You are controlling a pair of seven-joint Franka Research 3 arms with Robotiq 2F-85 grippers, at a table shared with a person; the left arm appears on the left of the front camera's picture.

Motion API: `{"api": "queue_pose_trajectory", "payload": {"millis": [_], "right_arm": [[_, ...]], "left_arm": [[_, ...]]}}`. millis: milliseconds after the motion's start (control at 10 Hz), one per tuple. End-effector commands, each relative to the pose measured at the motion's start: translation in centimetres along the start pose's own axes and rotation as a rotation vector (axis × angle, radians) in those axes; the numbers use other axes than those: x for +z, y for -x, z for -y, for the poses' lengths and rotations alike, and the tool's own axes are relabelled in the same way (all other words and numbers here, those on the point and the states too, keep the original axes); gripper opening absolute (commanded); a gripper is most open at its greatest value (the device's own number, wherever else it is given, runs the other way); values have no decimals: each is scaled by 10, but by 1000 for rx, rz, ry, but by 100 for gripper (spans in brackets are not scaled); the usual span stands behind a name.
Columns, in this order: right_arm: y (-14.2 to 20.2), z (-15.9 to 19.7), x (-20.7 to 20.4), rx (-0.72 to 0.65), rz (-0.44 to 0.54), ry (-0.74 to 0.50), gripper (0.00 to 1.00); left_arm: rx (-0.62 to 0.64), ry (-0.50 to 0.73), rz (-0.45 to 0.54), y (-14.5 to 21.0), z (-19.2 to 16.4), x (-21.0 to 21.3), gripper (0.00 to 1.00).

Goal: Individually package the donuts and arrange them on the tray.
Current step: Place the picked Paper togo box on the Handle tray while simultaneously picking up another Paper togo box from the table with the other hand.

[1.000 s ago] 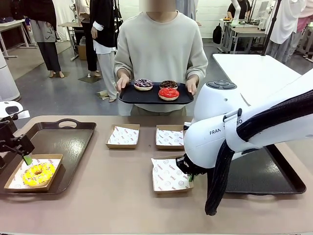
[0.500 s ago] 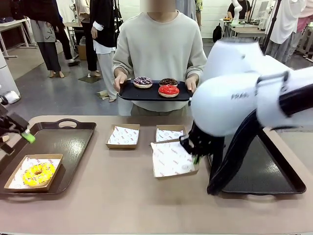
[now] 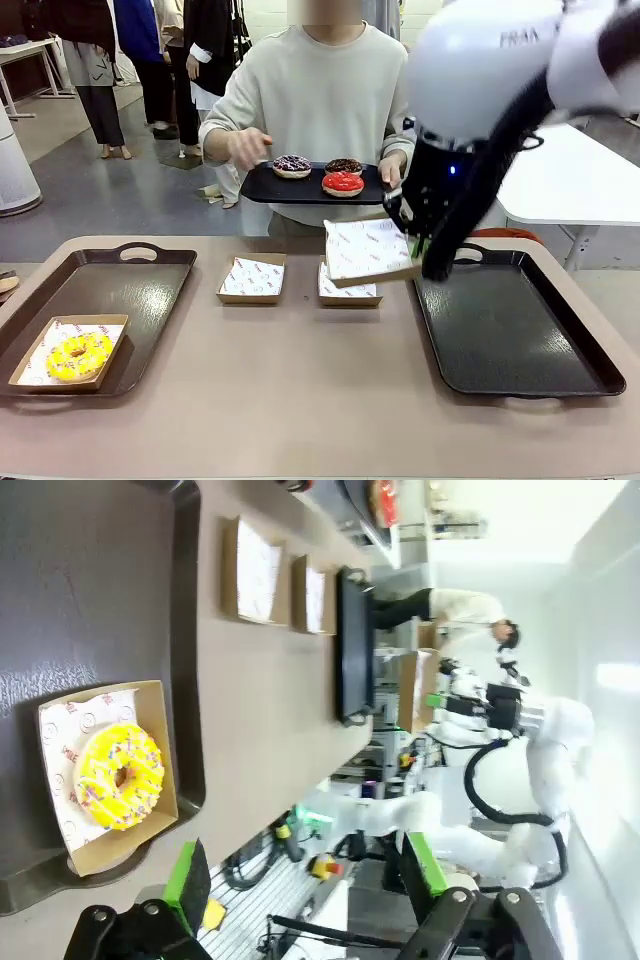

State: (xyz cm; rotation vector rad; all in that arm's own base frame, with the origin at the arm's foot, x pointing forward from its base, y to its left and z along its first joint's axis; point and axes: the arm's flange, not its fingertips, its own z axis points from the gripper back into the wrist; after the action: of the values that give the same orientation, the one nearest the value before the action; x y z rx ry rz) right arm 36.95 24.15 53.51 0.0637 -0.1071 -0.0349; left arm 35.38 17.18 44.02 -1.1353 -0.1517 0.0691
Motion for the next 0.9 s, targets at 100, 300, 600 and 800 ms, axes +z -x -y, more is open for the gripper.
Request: {"api": "queue_pose_trajectory", "payload": {"millis": [100, 300, 600, 800], "right_arm": [[-63, -28, 18, 14, -66, 53, 0], [-94, -34, 13, 12, -95, 65, 0], [-131, -39, -8, 6, -150, 78, 0], [-144, -37, -14, -10, -139, 71, 0]], "left_arm": [[33, 117, 40, -9, -42, 29, 100], [58, 147, 70, -3, -62, 48, 100], [104, 119, 137, 9, -76, 64, 100], [105, 97, 160, 11, -76, 64, 100]]}}
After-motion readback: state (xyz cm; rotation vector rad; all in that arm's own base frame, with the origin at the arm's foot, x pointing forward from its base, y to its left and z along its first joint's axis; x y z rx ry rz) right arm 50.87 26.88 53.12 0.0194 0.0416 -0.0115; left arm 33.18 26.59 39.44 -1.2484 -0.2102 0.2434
